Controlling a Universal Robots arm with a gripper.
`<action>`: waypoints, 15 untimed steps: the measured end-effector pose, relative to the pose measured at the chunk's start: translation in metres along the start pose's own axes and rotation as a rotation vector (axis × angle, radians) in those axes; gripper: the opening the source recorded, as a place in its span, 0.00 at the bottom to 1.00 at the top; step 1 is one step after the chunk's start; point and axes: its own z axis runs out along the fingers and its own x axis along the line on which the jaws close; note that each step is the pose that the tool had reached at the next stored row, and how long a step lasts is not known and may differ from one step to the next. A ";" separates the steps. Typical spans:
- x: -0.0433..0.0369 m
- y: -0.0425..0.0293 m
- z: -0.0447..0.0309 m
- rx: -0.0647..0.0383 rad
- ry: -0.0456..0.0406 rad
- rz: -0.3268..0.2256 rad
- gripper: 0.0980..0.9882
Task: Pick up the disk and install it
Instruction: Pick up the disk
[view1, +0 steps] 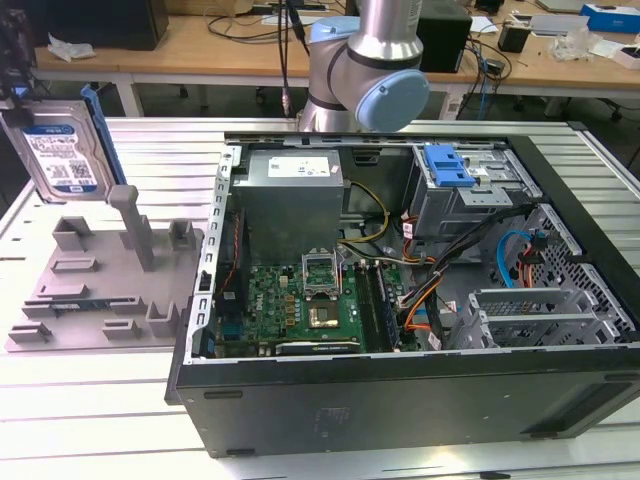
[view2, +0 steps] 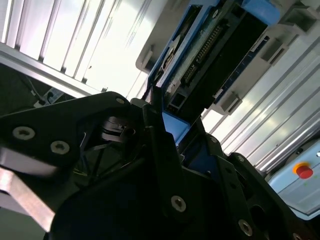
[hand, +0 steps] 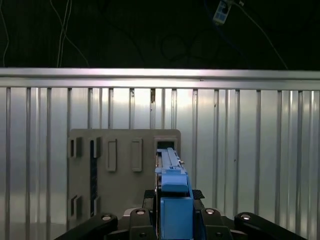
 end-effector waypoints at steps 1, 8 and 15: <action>0.0001 0.0000 -0.0022 0.000 0.0000 0.000 0.30; 0.0006 0.0002 -0.0212 0.000 0.0000 0.000 0.30; 0.0014 0.0004 -0.0467 0.000 0.0001 0.000 0.30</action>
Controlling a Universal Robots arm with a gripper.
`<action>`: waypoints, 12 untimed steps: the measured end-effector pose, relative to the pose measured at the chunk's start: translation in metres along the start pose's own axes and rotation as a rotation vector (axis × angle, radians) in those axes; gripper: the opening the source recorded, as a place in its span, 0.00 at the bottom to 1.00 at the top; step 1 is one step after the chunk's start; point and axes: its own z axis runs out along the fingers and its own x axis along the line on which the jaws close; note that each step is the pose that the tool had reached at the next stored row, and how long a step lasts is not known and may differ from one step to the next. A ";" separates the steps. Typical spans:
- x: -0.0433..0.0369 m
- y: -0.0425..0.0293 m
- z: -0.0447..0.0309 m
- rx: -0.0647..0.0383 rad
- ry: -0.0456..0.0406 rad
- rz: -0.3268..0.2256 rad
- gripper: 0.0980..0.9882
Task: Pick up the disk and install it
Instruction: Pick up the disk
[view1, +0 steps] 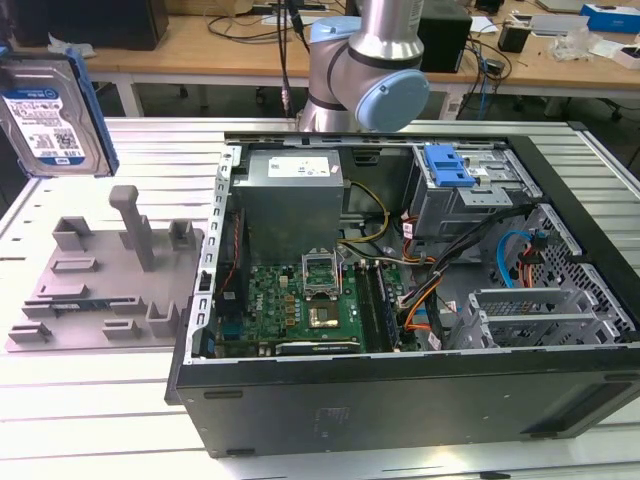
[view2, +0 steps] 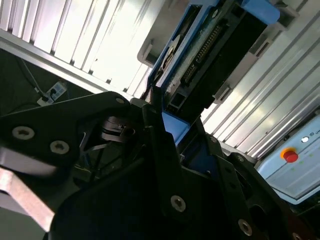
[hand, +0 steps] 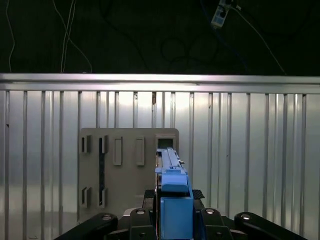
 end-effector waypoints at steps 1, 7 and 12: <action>0.0002 0.0000 -0.0062 0.000 0.0000 0.000 0.30; 0.0007 0.0001 -0.0231 0.000 0.0000 0.000 0.30; 0.0011 0.0001 -0.0350 0.000 0.0000 0.000 0.30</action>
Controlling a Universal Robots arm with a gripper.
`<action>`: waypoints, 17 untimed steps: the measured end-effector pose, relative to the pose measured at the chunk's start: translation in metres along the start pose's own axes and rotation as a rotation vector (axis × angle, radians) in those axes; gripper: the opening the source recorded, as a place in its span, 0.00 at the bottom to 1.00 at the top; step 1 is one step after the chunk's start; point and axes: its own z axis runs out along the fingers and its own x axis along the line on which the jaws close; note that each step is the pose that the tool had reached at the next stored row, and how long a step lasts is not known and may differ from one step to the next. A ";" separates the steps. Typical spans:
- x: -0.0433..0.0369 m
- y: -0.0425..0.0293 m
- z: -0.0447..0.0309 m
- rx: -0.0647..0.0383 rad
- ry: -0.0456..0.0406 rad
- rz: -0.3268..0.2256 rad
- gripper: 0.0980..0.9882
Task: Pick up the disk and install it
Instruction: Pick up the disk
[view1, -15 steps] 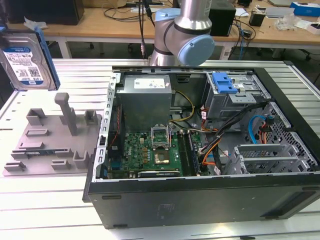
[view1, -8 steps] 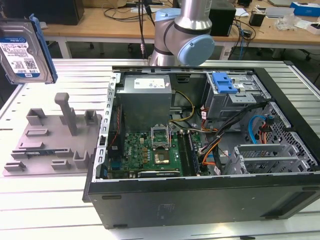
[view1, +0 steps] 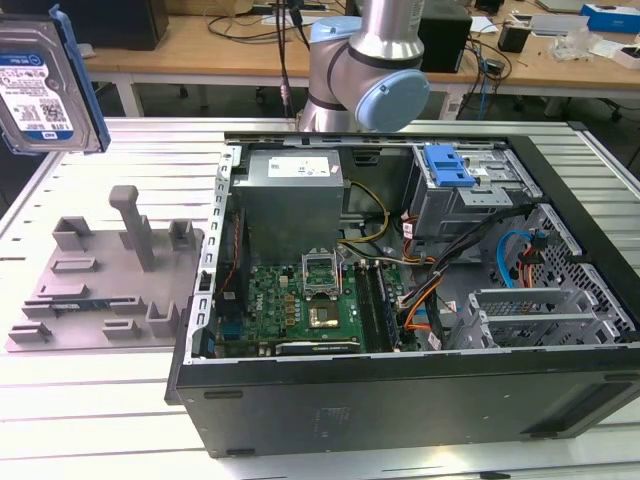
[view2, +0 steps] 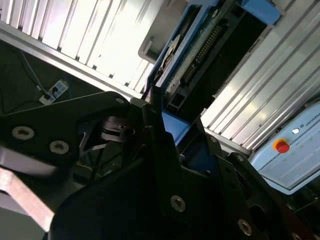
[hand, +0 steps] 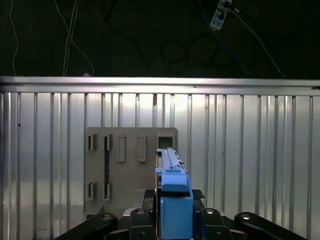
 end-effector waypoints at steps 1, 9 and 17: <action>0.0001 0.0000 -0.0018 0.000 0.0000 0.000 0.30; 0.0004 -0.0002 -0.0100 0.000 0.0019 0.000 0.30; 0.0016 -0.0072 -0.0101 0.000 0.0042 0.000 0.30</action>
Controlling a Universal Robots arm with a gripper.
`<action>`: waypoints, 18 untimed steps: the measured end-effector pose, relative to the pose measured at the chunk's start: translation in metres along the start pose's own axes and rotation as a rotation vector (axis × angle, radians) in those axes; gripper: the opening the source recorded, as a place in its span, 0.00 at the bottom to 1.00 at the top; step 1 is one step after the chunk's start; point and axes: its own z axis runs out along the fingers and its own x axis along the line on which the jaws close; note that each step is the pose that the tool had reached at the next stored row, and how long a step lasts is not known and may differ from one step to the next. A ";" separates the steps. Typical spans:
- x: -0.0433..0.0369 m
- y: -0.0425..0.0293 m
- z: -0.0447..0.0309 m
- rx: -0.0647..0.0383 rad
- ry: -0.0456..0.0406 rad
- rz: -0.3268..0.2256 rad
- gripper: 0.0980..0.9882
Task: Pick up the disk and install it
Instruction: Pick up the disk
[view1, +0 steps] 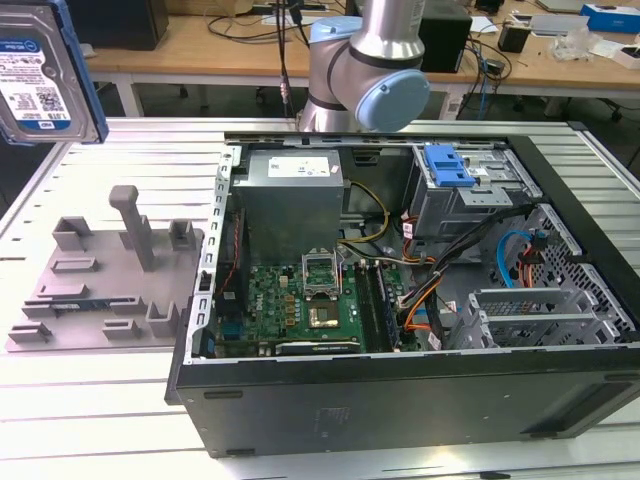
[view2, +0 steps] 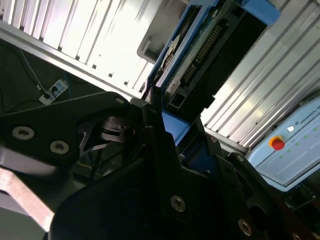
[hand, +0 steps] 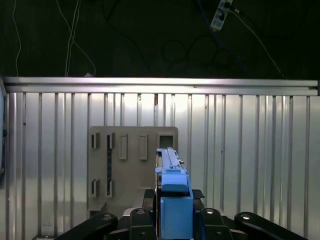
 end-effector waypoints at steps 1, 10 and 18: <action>0.0011 -0.0047 -0.0001 0.000 0.0000 0.000 0.30; 0.0091 -0.0277 0.0000 0.000 0.0000 0.000 0.30; 0.0256 -0.0423 0.0003 0.000 0.0008 0.000 0.30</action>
